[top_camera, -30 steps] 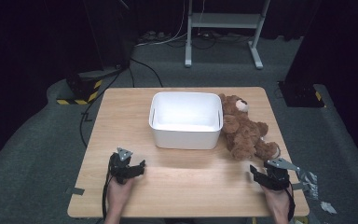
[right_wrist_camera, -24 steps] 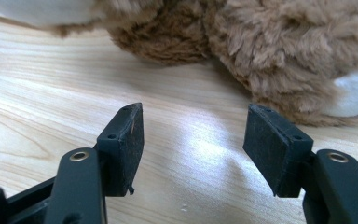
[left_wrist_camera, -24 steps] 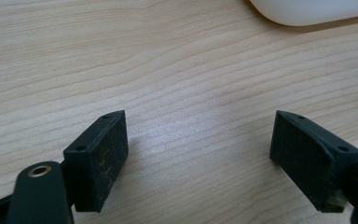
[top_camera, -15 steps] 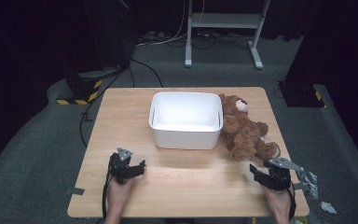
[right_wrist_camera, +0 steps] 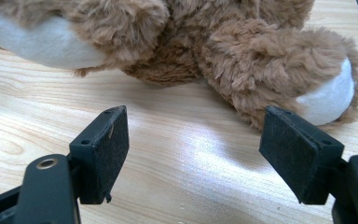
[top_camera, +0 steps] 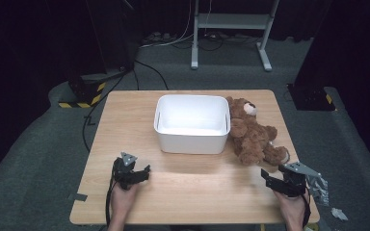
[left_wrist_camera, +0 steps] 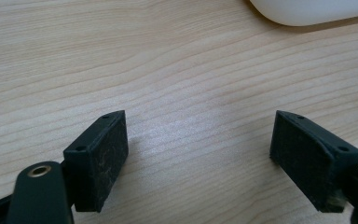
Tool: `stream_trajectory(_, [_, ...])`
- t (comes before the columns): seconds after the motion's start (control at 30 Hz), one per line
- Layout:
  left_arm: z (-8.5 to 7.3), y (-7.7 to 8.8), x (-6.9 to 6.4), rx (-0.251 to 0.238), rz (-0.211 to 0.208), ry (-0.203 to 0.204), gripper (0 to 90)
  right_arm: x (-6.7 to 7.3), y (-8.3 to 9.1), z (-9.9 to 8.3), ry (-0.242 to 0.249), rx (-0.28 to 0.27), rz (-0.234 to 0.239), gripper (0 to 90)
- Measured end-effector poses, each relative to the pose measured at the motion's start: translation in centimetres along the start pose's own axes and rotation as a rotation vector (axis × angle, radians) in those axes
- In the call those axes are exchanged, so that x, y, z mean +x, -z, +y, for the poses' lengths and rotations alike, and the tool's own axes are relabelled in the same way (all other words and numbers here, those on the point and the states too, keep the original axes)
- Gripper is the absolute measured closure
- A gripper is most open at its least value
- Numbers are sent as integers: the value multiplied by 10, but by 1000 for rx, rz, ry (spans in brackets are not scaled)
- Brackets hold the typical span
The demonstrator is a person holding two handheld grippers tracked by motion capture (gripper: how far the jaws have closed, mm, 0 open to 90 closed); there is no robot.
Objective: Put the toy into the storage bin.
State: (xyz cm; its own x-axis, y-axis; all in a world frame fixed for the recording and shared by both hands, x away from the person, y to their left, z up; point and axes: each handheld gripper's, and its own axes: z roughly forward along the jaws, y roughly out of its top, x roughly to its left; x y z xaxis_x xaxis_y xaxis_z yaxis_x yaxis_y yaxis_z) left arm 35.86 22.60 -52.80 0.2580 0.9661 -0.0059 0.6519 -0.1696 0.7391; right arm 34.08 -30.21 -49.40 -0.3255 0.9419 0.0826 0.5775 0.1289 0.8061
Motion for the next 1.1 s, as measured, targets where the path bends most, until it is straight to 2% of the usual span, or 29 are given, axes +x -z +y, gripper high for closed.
stream_trajectory(0.07, [0, 0, 0, 0, 0, 0, 189, -2, 2, 1, 3, 0, 12, 233])
stream_trajectory(0.17, [0, 0, 0, 0, 0, 0, 189, -3, 4, 2, -17, -10, 21, 232])
stream_trajectory(0.3, [0, 0, 0, 0, 0, 0, 189, -4, 7, 5, -13, -19, 26, 231])
stream_trajectory(0.67, [0, 0, 0, 0, 0, 0, 189, -8, 10, 17, -9, -48, 22, 214])
stream_trajectory(1.1, [0, 0, 0, 0, 0, 0, 189, -13, 14, 24, -40, -74, 31, 211])
